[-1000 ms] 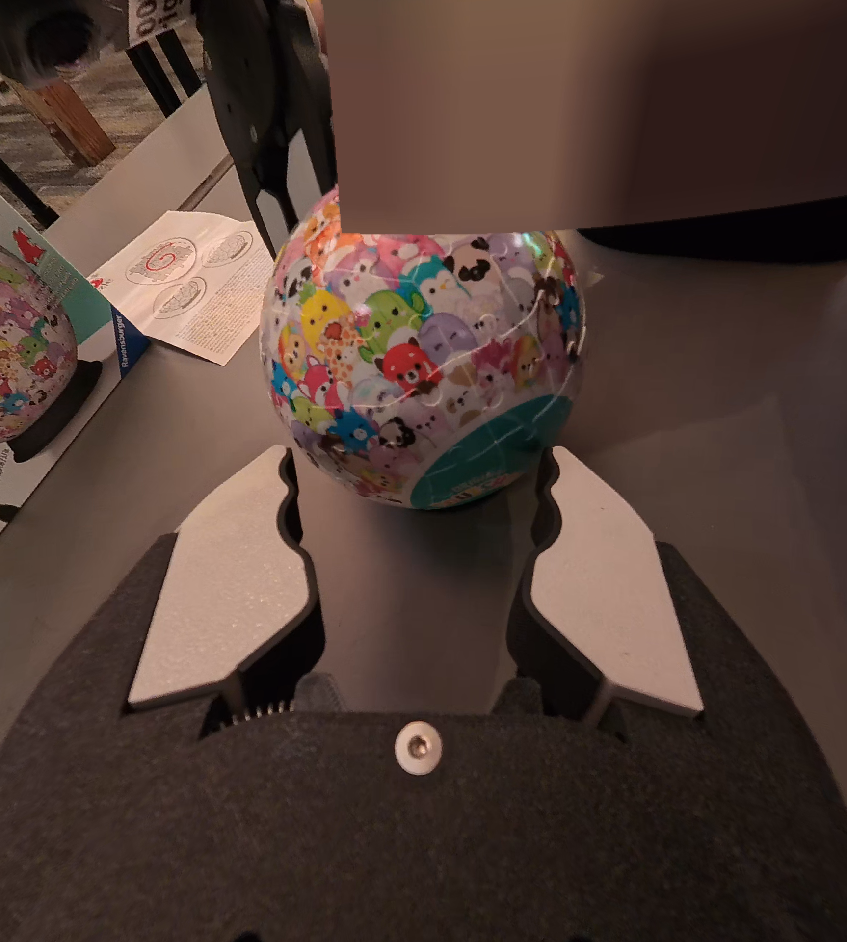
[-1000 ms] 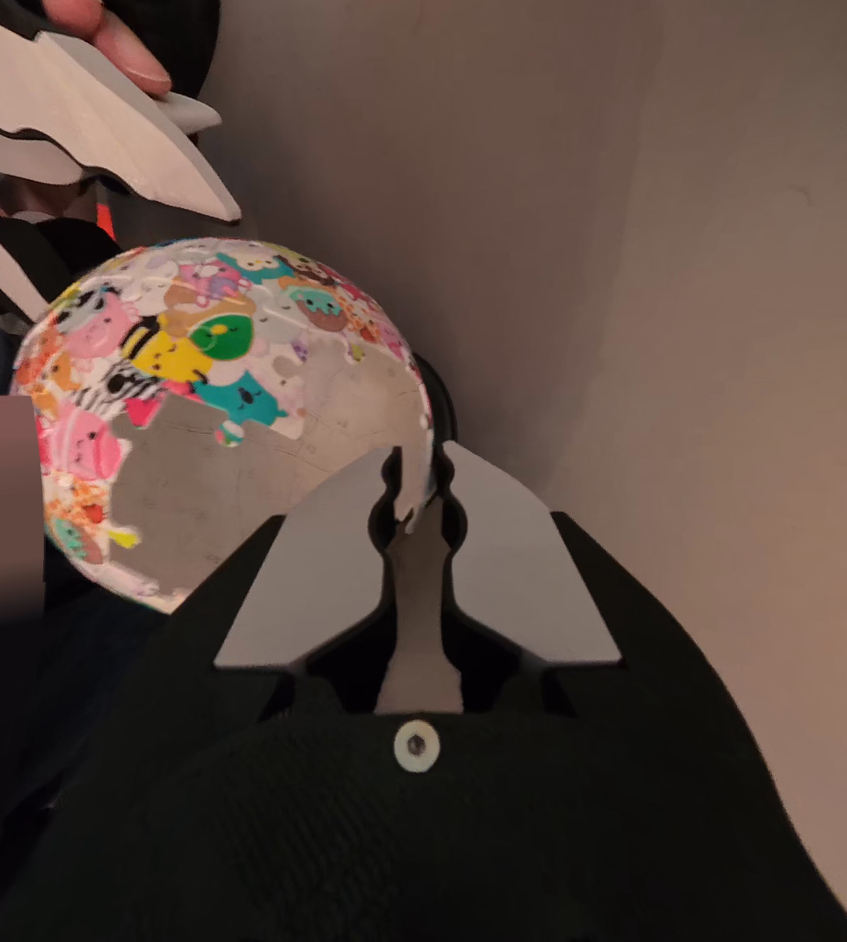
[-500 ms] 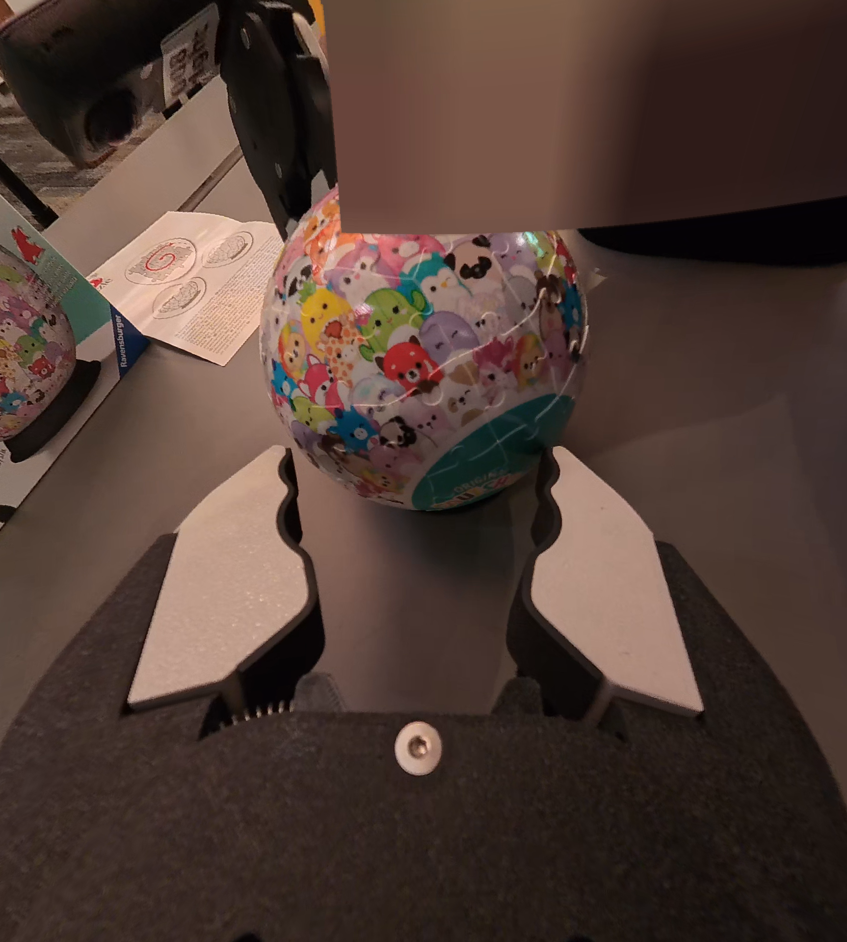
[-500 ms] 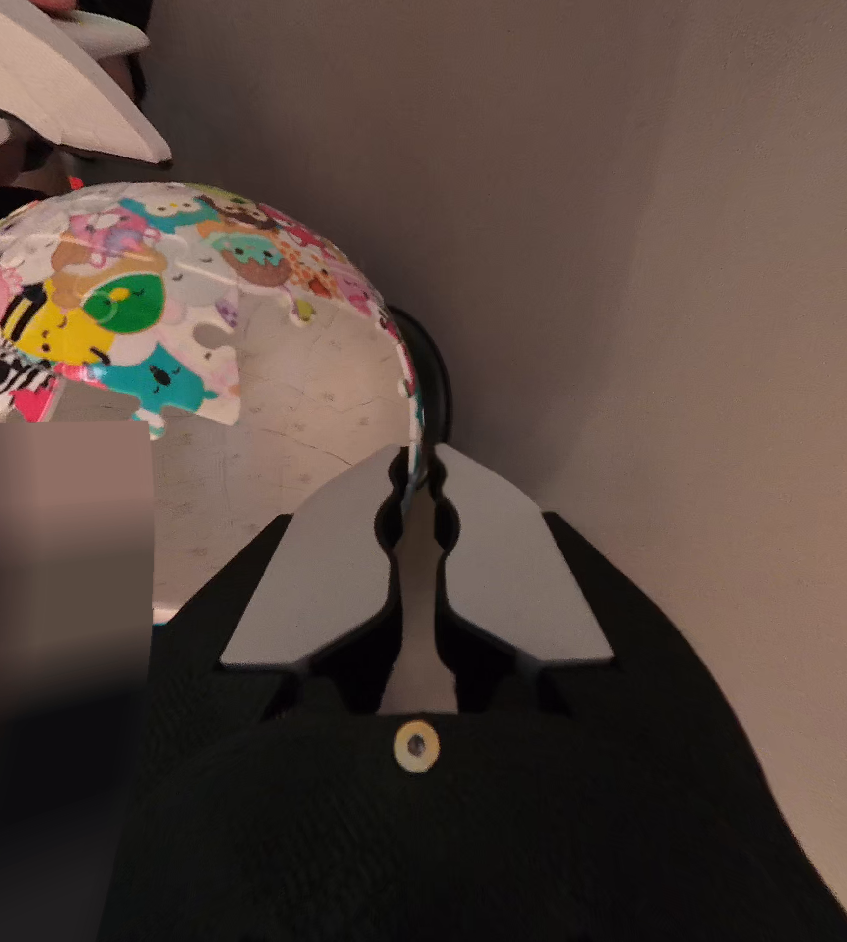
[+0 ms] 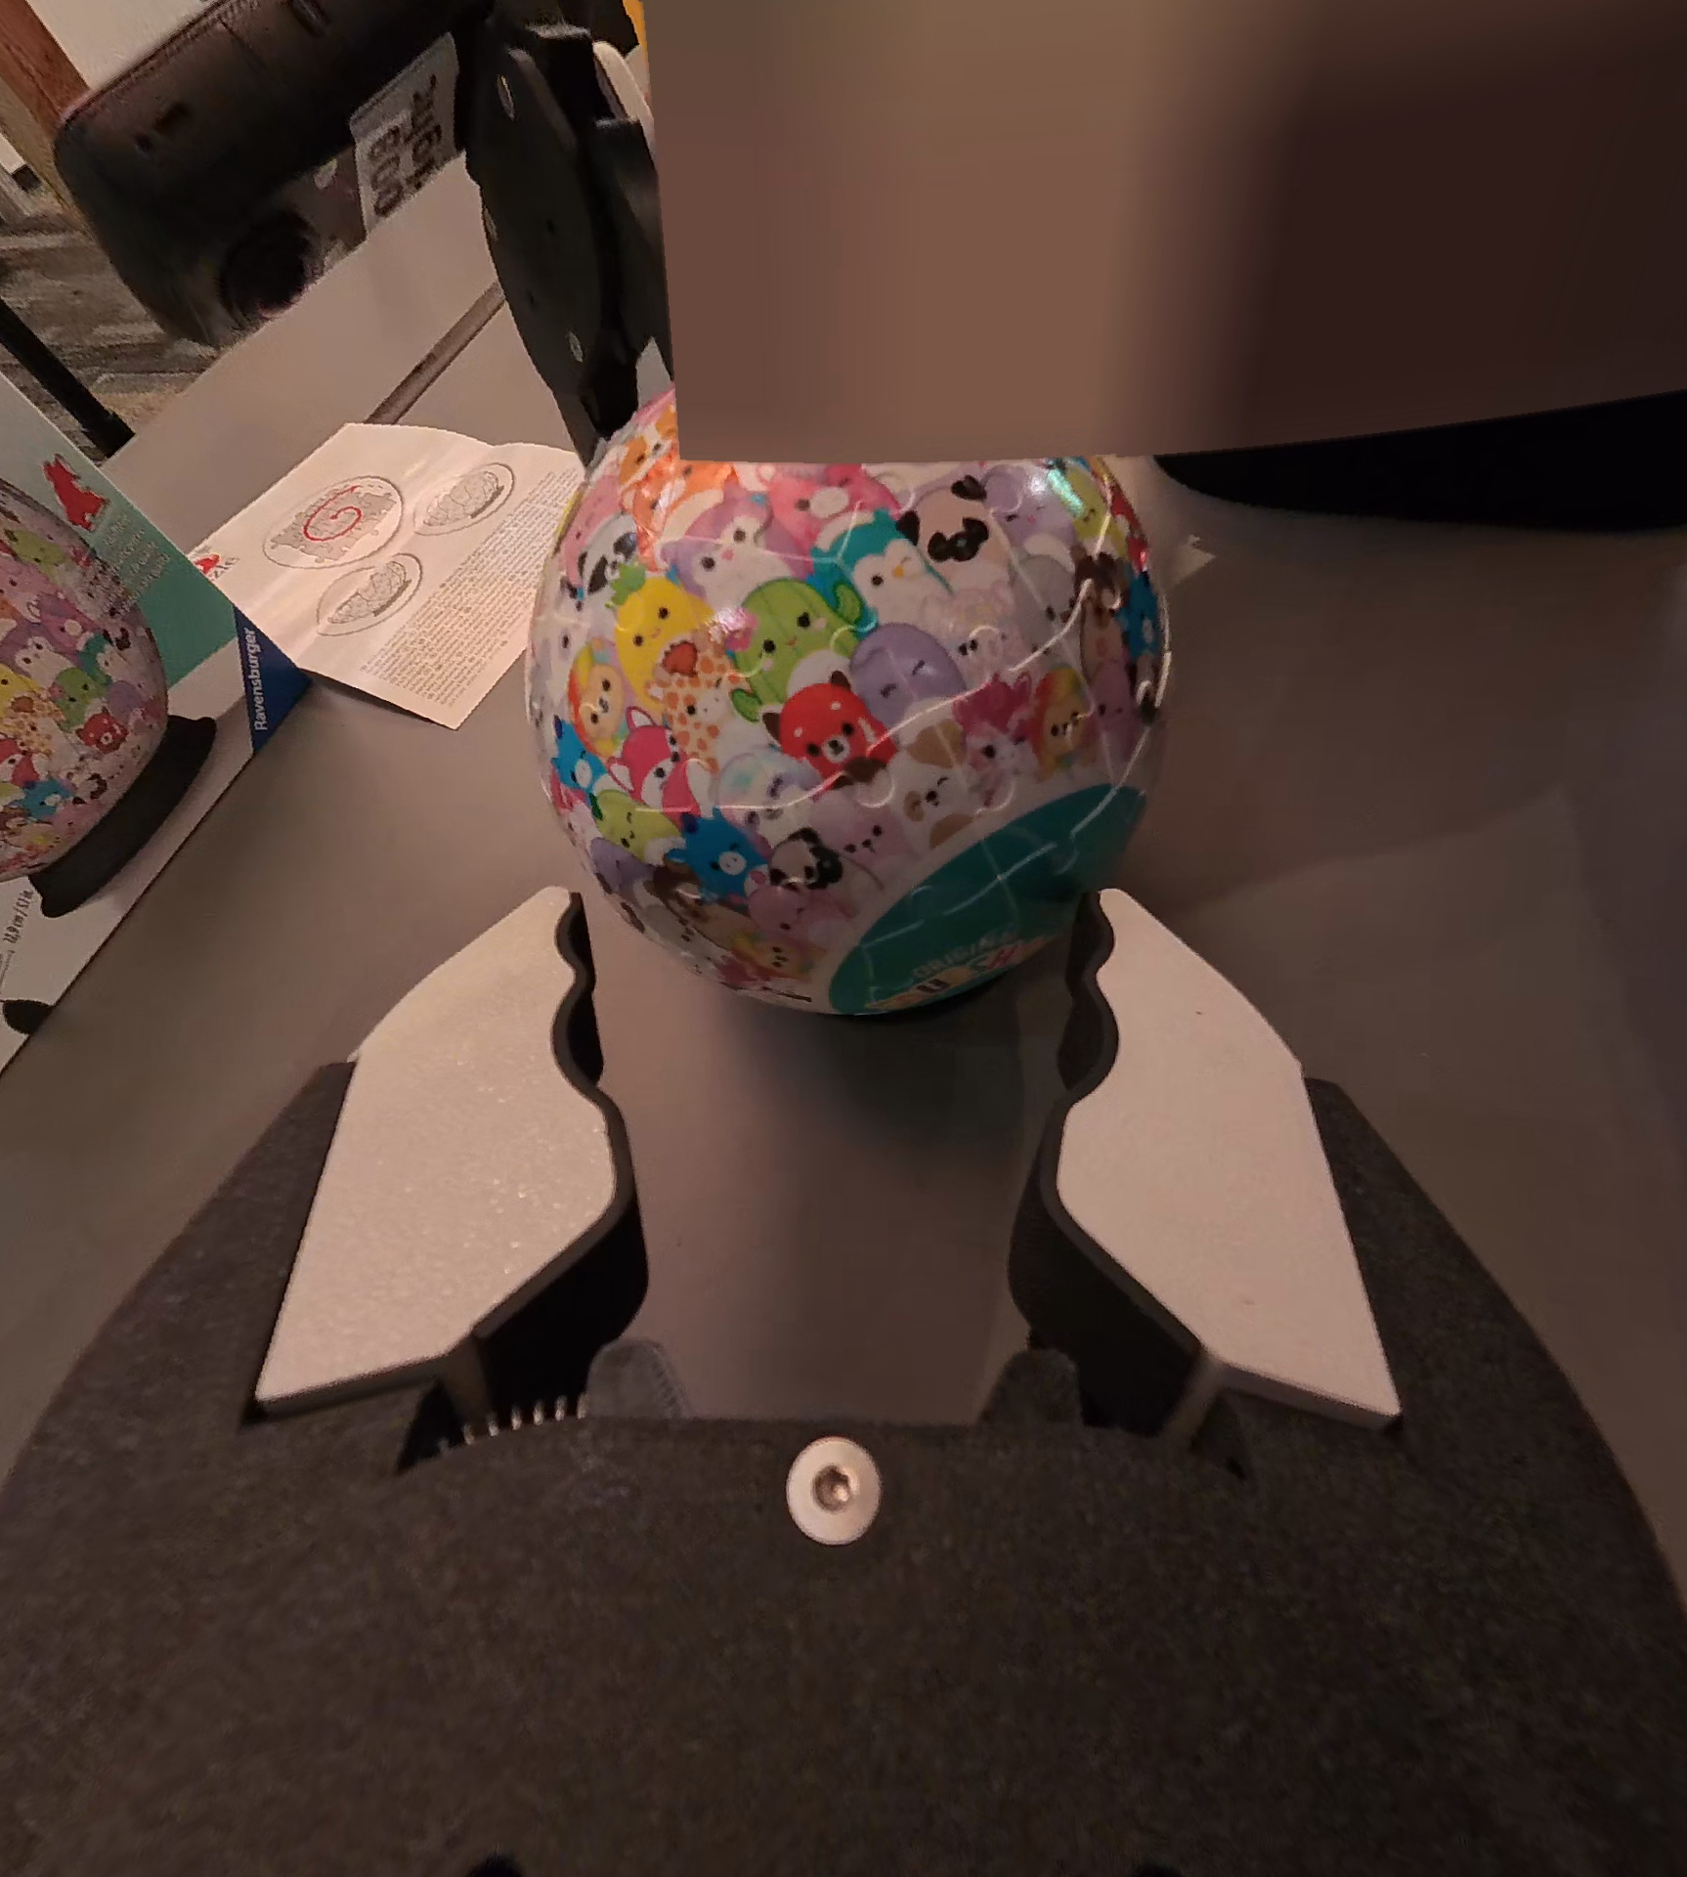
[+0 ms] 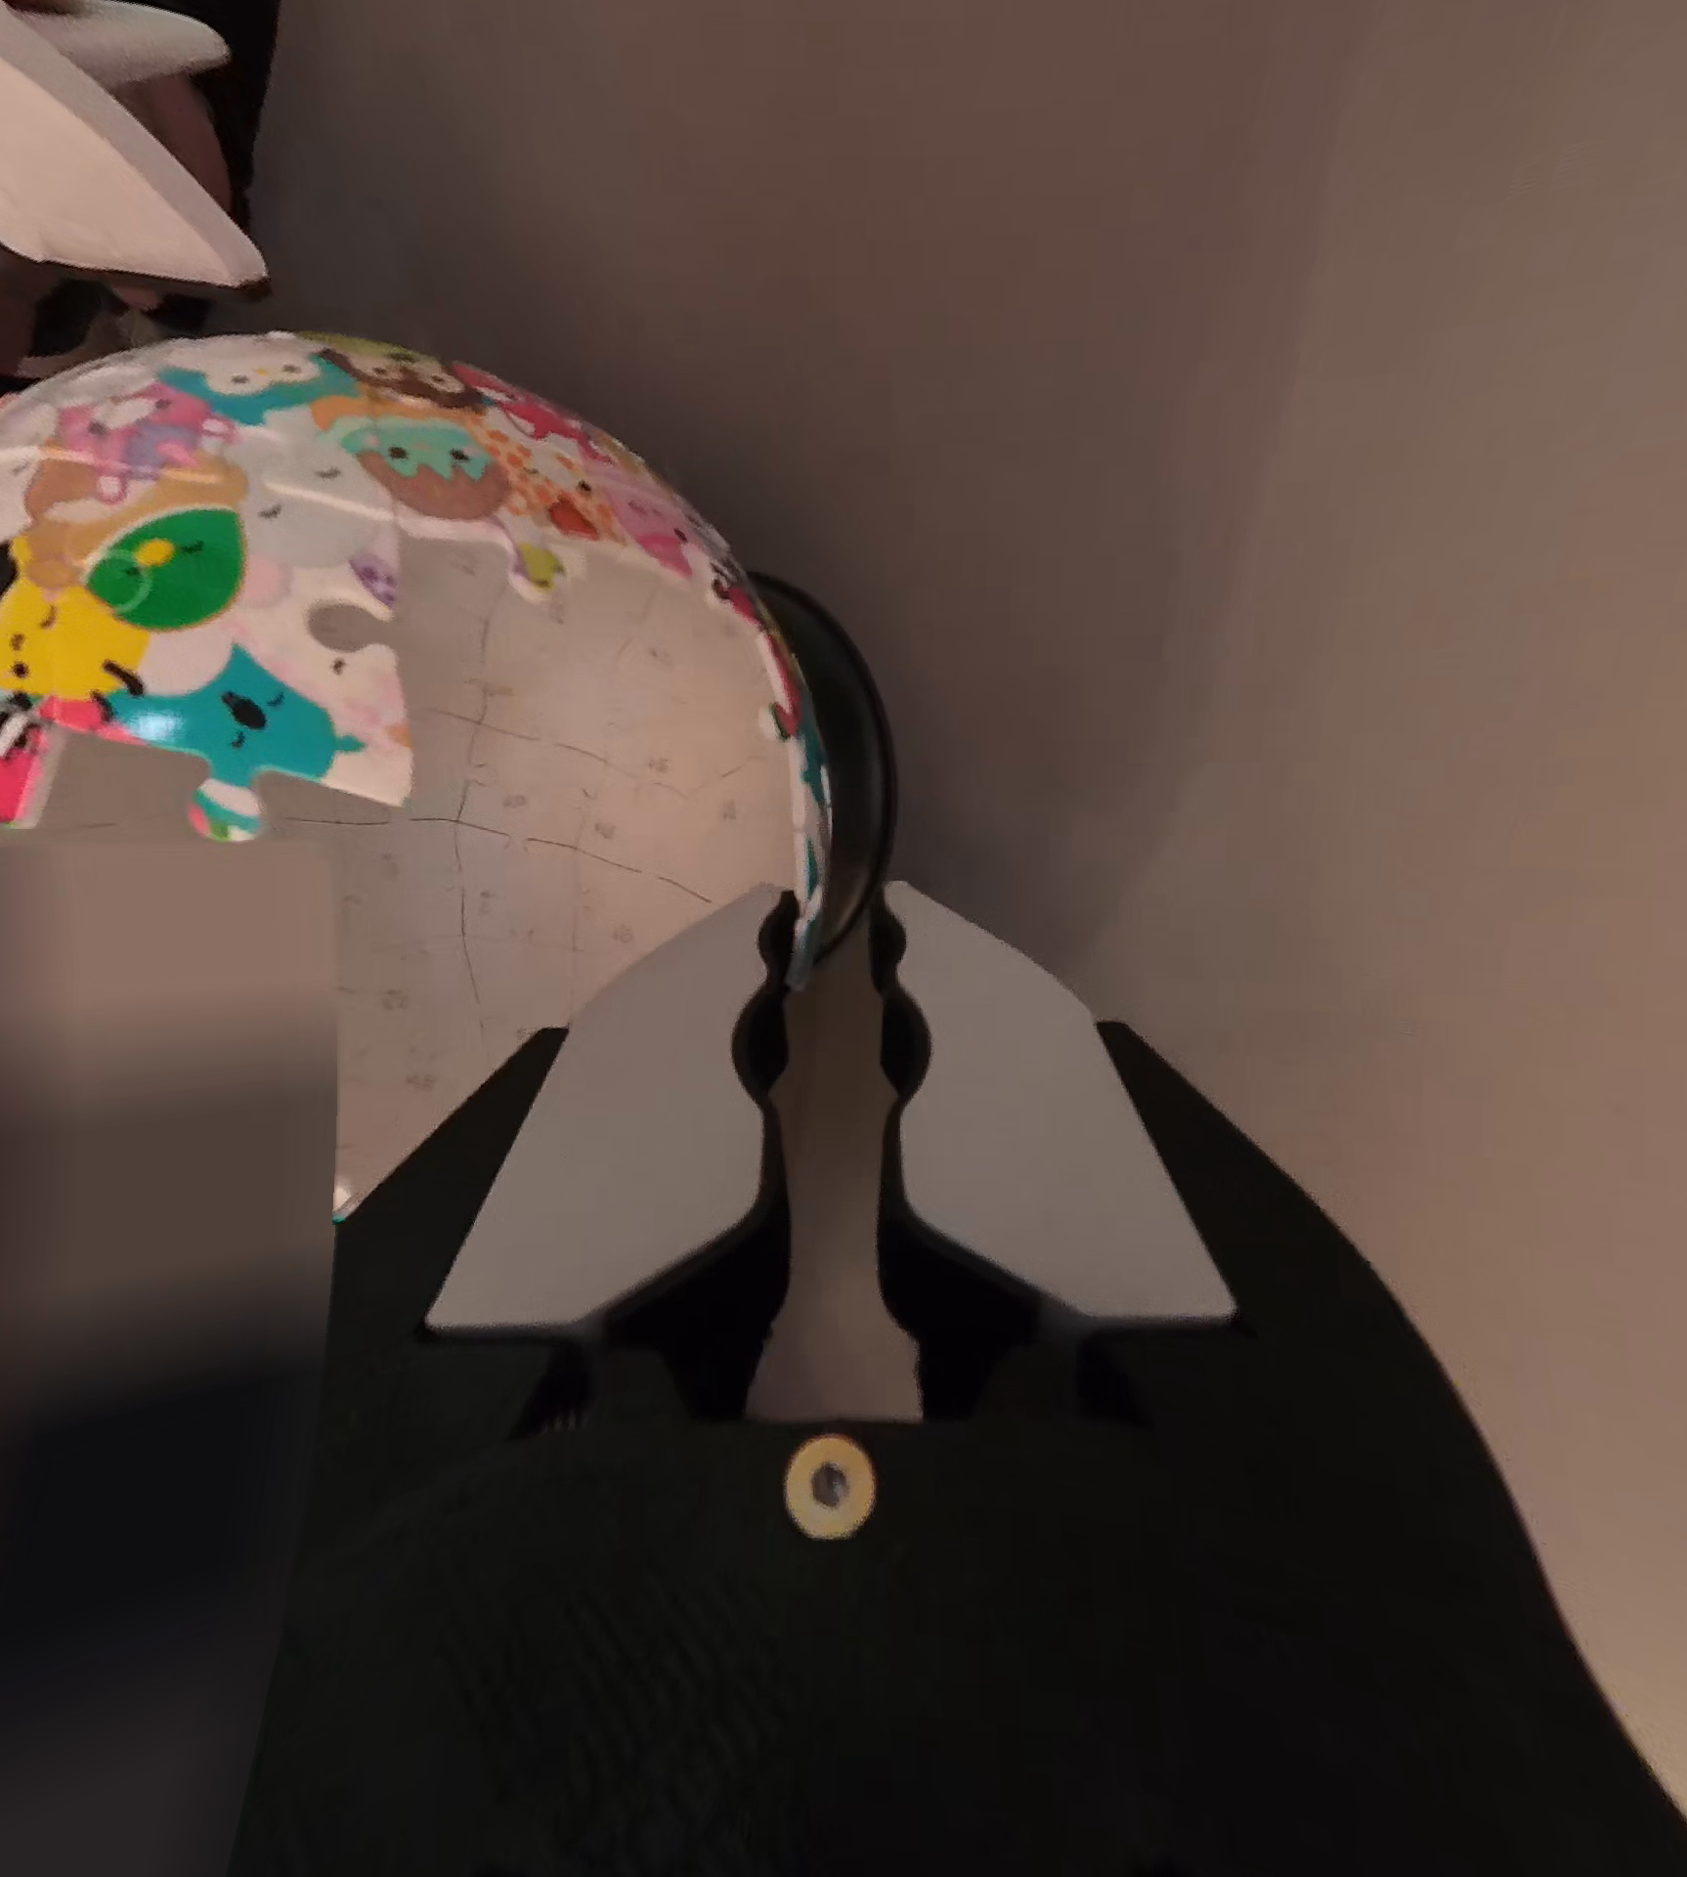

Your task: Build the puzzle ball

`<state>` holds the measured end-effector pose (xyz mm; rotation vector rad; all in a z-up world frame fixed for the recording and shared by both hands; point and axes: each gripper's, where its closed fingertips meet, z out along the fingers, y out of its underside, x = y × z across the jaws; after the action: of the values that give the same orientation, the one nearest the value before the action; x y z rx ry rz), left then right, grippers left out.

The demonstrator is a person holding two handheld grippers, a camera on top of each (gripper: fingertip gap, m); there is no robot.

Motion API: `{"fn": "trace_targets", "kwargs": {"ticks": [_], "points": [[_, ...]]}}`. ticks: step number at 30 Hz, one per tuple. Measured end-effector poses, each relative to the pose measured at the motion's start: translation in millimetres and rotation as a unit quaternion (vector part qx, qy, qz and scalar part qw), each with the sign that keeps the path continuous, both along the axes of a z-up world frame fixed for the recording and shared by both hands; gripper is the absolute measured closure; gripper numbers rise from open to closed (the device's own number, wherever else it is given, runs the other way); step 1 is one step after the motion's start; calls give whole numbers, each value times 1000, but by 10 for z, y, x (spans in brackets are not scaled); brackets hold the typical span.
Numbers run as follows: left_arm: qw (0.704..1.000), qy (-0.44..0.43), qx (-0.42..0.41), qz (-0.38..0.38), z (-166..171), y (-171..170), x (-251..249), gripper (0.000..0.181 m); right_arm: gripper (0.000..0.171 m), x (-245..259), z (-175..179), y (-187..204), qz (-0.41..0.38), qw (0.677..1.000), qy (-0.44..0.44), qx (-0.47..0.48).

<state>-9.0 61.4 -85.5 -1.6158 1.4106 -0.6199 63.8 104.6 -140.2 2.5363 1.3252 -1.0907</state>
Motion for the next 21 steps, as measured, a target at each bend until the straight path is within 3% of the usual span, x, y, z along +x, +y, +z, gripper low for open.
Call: {"fn": "trace_targets", "kwargs": {"ticks": [1,5,9,13,17,21], "points": [[1000,0,0,0,0,1,4,92,166,-15,19,-28,5,1000,7,-9],[1000,1,3,0,6,4,12,91,166,-17,21,-25,6,1000,5,-4],[1000,-14,-1,8,75,4,-4,89,148,-31,139,46,-14,1000,26,10],[999,-26,1,26,177,-32,-74,87,145,75,319,134,-36,997,35,51],[997,-46,8,65,367,-86,-187,85,145,303,650,298,-93,984,32,148],[991,-74,23,112,604,-200,-349,85,145,838,1075,396,-204,925,-14,321]]}}
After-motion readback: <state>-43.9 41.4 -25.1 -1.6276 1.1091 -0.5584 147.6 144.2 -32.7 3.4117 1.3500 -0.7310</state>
